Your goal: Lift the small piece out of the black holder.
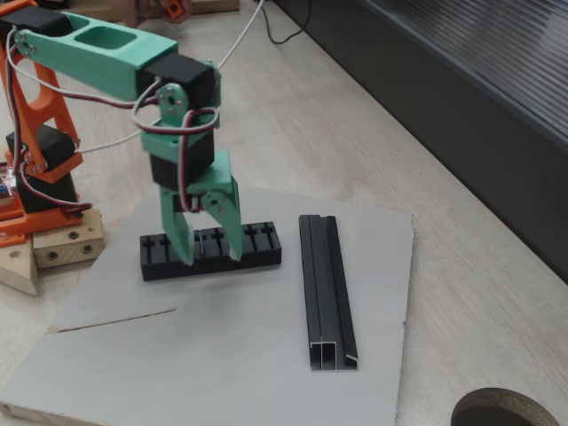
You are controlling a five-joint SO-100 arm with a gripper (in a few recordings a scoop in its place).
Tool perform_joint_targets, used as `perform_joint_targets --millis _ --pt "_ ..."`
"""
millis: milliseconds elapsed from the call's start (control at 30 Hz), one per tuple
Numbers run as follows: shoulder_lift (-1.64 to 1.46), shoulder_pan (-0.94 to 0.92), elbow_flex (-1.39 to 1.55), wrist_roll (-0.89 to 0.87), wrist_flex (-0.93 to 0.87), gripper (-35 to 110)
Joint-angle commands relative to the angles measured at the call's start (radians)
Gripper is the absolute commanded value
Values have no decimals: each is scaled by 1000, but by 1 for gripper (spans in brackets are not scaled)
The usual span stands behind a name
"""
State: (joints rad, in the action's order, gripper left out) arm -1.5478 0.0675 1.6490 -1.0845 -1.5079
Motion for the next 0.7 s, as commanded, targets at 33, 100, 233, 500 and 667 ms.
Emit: perform_joint_targets --millis 33,100,233,500,667 --pt "-15 -15 9 34 2 43" --pt "-15 -8 9 101 2 43" --pt "-15 -5 6 166 14 43" --pt "-15 -5 5 167 15 43" --pt "-14 -5 8 166 15 43"
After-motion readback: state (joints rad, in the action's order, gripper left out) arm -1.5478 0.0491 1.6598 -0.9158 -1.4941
